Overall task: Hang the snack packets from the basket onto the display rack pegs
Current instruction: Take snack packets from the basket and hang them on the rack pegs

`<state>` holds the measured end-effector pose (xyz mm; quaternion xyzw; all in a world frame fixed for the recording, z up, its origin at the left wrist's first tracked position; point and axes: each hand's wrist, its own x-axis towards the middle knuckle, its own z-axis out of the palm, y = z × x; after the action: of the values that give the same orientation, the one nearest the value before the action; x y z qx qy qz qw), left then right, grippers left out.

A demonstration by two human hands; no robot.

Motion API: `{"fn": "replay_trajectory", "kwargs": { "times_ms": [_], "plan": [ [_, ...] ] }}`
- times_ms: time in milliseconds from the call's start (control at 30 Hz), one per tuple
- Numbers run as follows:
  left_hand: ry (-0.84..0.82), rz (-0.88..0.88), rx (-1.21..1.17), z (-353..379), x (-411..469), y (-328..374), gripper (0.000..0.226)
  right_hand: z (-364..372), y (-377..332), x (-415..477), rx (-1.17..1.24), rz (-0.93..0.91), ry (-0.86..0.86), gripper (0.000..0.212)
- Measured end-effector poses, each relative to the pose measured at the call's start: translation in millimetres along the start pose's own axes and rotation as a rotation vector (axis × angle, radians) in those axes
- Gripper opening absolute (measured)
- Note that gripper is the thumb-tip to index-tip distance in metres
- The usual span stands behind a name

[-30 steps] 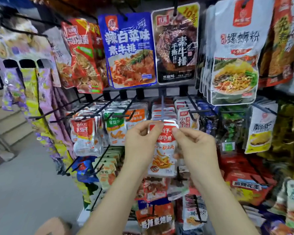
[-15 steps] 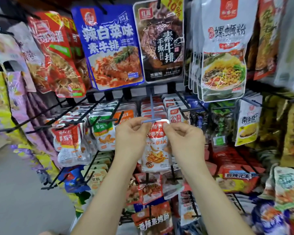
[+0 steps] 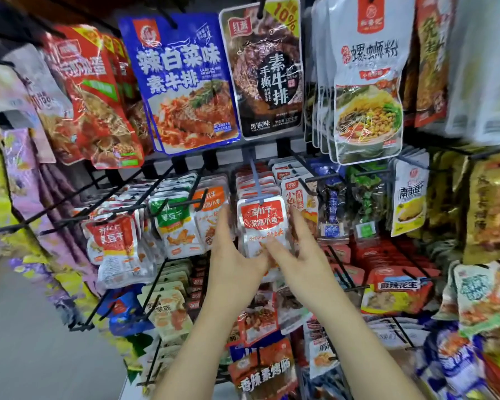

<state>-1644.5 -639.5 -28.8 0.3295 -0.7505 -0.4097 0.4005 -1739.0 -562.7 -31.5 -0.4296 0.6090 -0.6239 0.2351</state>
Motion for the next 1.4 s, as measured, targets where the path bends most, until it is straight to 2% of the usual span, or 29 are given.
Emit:
{"fn": "replay_trajectory", "kwargs": {
  "times_ms": [100,233,400,533,633,767,1200,1267,1400],
  "plan": [
    [-0.08,-0.029,-0.061,6.4,6.1,-11.1,0.103,2.6,5.8,7.9,-0.012,-0.037,-0.104,0.067],
    [-0.095,0.026,-0.01,15.5,18.2,-16.0,0.081,6.6,8.4,21.1,-0.003,-0.095,-0.071,0.077],
    [-0.086,0.044,-0.112,19.7,33.6,-16.4,0.068,15.2,11.9,32.4,-0.004,-0.124,0.033,0.088],
    [-0.052,0.127,-0.167,18.6,48.8,-4.3,0.061,12.2,-0.8,48.1,0.001,-0.193,0.053,0.085],
    [-0.043,0.177,-0.127,16.4,53.5,-5.8,0.064,12.8,0.1,52.8,-0.013,-0.223,0.067,0.081],
    [-0.072,0.132,-0.091,17.9,36.6,-17.9,0.069,18.7,16.4,42.7,-0.037,-0.193,0.079,0.081],
    [-0.196,0.115,-0.109,17.7,51.3,-26.8,0.06,12.8,18.2,52.8,-0.17,-0.136,0.033,0.082],
    [-0.219,0.09,-0.107,12.9,53.2,-25.4,0.064,12.7,15.8,53.5,-0.182,-0.135,0.027,0.08],
    [-0.237,0.024,-0.165,-1.3,41.8,-25.2,0.094,9.7,16.9,53.6,-0.187,-0.113,0.011,0.077]
  ]
}}
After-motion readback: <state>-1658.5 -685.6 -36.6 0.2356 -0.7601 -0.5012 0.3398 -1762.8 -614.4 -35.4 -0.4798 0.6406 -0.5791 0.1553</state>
